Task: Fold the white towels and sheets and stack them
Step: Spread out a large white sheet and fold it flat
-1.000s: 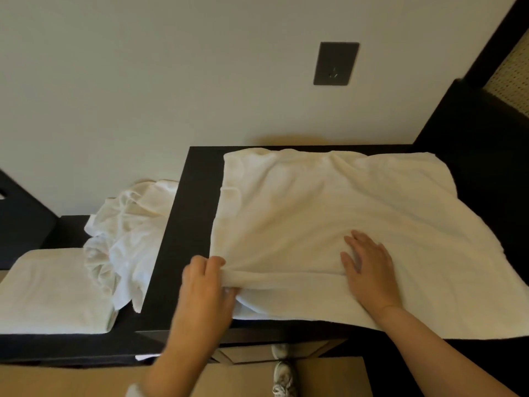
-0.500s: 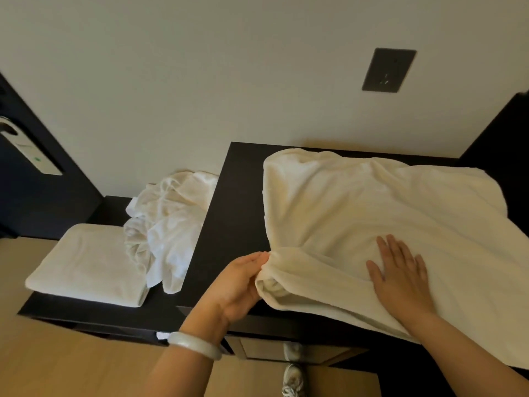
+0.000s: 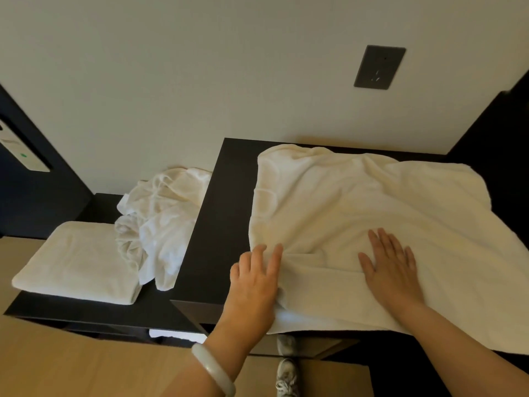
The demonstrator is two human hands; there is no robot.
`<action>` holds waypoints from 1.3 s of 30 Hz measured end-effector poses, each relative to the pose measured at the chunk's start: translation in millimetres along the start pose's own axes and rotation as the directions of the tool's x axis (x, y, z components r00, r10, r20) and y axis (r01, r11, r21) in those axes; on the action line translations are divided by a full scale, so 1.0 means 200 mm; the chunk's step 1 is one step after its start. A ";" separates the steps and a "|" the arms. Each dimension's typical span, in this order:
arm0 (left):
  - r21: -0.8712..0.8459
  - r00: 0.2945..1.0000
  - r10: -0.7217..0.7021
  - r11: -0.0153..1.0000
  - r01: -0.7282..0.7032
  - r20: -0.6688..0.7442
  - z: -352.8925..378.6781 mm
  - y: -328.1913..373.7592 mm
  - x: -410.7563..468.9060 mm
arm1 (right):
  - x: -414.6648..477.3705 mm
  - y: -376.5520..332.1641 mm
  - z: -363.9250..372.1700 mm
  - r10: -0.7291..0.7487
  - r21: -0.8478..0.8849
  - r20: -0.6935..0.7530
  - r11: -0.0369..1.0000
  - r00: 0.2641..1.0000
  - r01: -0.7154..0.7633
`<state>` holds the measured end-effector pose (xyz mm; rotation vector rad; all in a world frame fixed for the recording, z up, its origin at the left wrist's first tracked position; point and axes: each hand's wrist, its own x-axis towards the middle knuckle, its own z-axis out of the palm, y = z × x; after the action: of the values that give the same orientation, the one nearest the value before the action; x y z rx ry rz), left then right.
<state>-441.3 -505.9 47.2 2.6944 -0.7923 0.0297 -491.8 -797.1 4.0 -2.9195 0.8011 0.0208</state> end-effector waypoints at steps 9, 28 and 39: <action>0.027 0.975 -0.191 0.982 0.190 0.114 -0.05 -0.36 -0.46 | 0.00 0.01 0.00 -0.019 0.006 0.000 1.000 1.000 0.019; -0.519 0.850 -0.479 0.680 0.518 0.221 -0.10 -0.35 0.60 | -0.01 0.02 0.01 -0.112 0.024 -0.001 0.993 0.994 0.112; -0.583 0.686 -0.477 0.370 0.723 0.549 -0.15 -0.34 0.34 | -0.04 -0.04 -0.03 -0.167 0.014 0.071 0.986 0.983 0.166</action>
<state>-344.7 -478.3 62.3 1.9467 0.2258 -0.7446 -495.2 -787.3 11.4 -2.9488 0.5433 0.1074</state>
